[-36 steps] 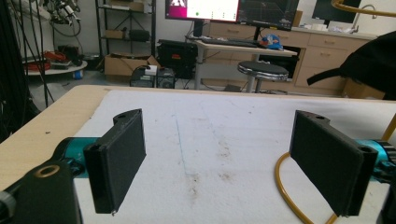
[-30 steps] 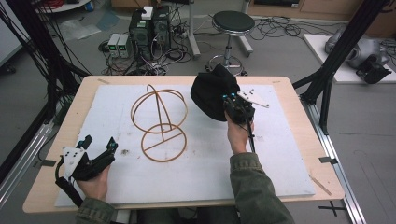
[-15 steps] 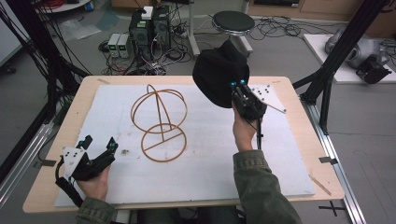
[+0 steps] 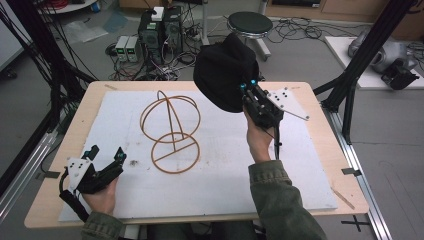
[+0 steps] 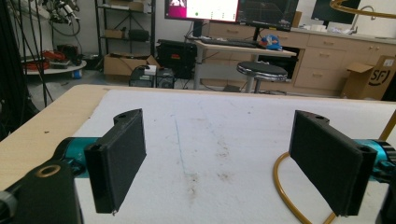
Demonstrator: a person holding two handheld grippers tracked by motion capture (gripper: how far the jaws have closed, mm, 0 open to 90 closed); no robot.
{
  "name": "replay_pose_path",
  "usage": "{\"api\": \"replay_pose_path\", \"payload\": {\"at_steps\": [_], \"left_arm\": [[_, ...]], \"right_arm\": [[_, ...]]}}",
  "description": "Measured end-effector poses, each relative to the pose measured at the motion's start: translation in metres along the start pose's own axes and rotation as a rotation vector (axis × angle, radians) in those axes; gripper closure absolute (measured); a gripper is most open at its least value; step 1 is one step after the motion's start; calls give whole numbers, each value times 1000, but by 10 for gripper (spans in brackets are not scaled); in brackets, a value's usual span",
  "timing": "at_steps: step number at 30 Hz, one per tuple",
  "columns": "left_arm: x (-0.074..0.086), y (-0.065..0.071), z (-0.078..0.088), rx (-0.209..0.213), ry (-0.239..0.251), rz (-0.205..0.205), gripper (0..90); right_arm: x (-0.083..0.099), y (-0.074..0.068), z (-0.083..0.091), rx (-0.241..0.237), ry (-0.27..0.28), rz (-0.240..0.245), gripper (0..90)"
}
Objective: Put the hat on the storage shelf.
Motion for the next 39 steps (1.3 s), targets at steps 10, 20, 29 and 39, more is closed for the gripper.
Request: {"api": "replay_pose_path", "payload": {"at_steps": [10,20,29,39], "left_arm": [[0,0,0,2,3,2,189],[-1,-1,0,3,3,-2,189],[-1,-1,0,3,7,1,189],[-1,-3,0,-4,7,2,189]], "right_arm": [[-14,-44,-5,-147,14,35,871],[-19,-74,-8,-243,25,23,870],[-16,-103,-12,-340,15,27,869],[11,-119,-23,-375,-107,19,870]]}}
Point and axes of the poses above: each handheld gripper's, and its own axes: z roughly backward along the jaws, x roughly out of its underside, y roughly to its right, the point moved 7 cm from there along -z, roughly forward along the jaws, and after that the axes turned 4 degrees about -z, right-handed, at the moved point
